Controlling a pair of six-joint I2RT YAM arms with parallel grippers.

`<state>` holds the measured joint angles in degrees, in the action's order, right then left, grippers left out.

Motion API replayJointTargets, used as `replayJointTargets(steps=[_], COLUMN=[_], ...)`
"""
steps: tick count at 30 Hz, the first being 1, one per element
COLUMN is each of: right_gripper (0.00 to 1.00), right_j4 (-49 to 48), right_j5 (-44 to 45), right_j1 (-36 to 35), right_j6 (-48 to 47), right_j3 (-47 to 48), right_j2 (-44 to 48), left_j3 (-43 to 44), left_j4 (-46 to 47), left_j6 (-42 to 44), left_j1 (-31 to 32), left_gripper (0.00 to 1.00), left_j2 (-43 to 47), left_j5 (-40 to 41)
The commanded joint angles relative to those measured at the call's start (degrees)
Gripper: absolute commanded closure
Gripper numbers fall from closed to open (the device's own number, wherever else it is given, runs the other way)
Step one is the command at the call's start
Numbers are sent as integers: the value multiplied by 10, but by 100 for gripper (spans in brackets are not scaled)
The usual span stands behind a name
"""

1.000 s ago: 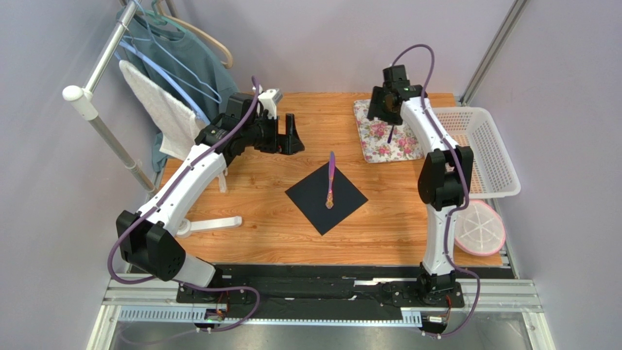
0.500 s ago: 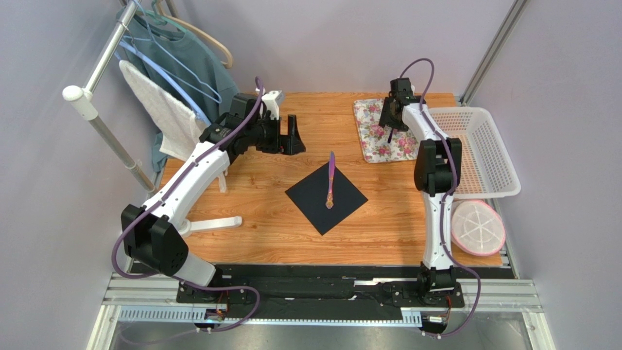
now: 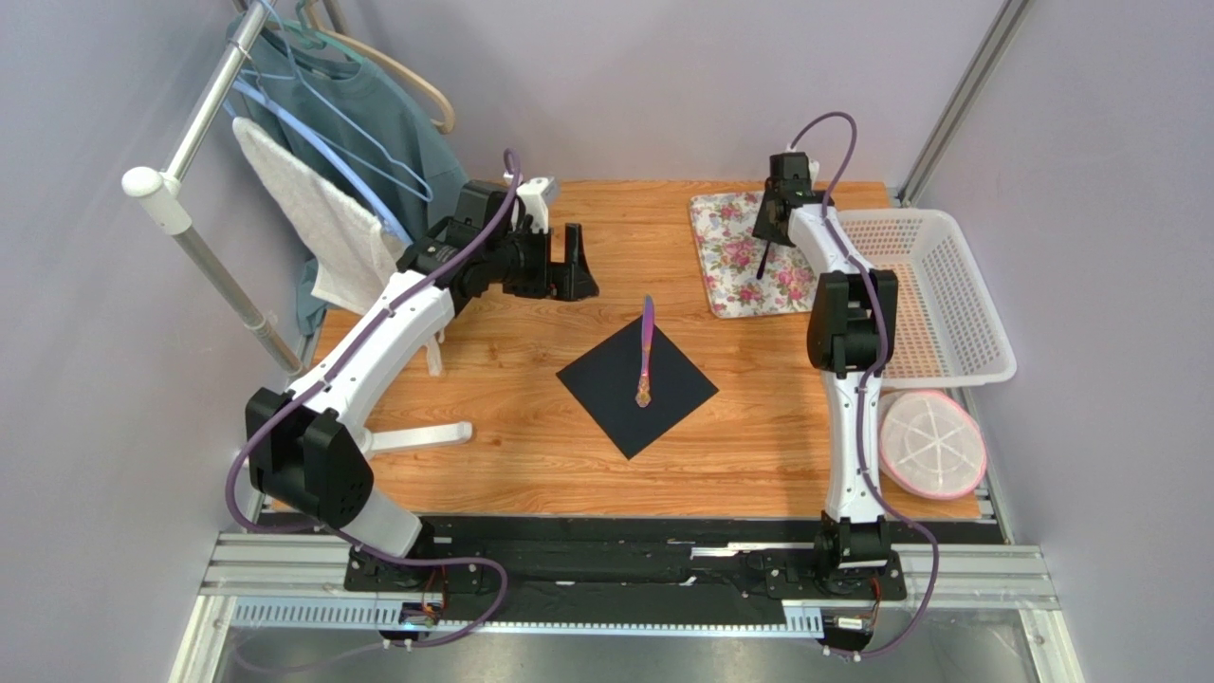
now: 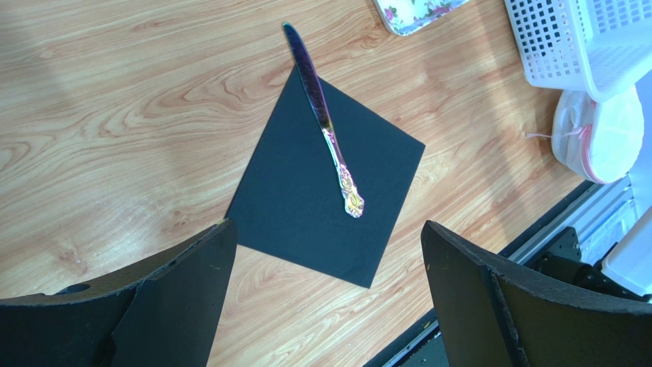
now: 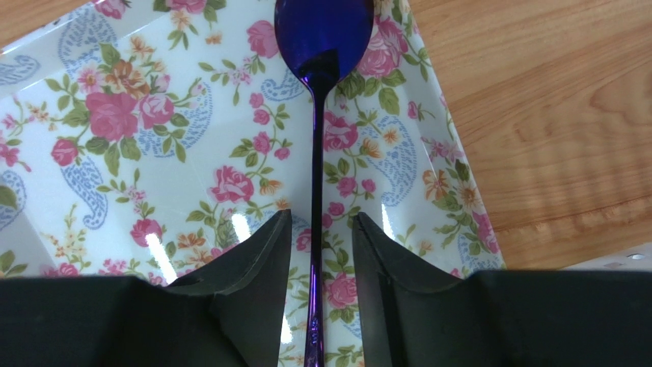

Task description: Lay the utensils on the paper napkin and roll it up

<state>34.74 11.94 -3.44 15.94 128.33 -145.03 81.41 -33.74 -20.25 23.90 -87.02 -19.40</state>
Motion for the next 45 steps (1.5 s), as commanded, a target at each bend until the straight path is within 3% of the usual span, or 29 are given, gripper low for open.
replayJointTargets(steps=[1,2,6,12,18,21,25,27,31,33,34,40,45], right_gripper=[68,71,100,100,100,100,100,100,100,100,100,100,100], right_j4=[-22,-23,-22,-14,-21,-25,-24,-27,-110,-146,-140,-17,110], right_j5=[13,13,6,-65,-185,-268,-455,-519,-756,-798,-824,-868,-875], right_j1=[3,4,5,8,8,8,8,8,5,-6,-12,-70,-118], right_j6=[7,8,7,-25,-39,-32,-17,-1,107,136,129,-7,-152], right_j3=[29,29,31,36,8,-22,-77,-122,-228,-285,-302,-403,-431], right_j2=[-20,-20,-19,21,137,206,286,331,397,423,452,569,633], left_j3=[27,27,31,10,14,24,33,34,63,60,53,-116,-193], left_j4=[-1,-1,-2,45,85,81,77,96,103,107,105,162,174], left_j6=[0,1,-4,-17,13,30,16,35,144,199,272,553,603], left_j1=[-3,-3,-6,-6,-6,-7,-10,-10,-10,-10,-10,-10,-10], left_gripper=[1,1,1,1,1,1,1,1,1,2,2,3,6], left_j2=[-3,-4,-10,1,36,48,66,84,102,127,139,289,355], left_j5=[-2,-1,-4,-27,-49,-81,-131,-192,-265,-287,-286,-265,-251])
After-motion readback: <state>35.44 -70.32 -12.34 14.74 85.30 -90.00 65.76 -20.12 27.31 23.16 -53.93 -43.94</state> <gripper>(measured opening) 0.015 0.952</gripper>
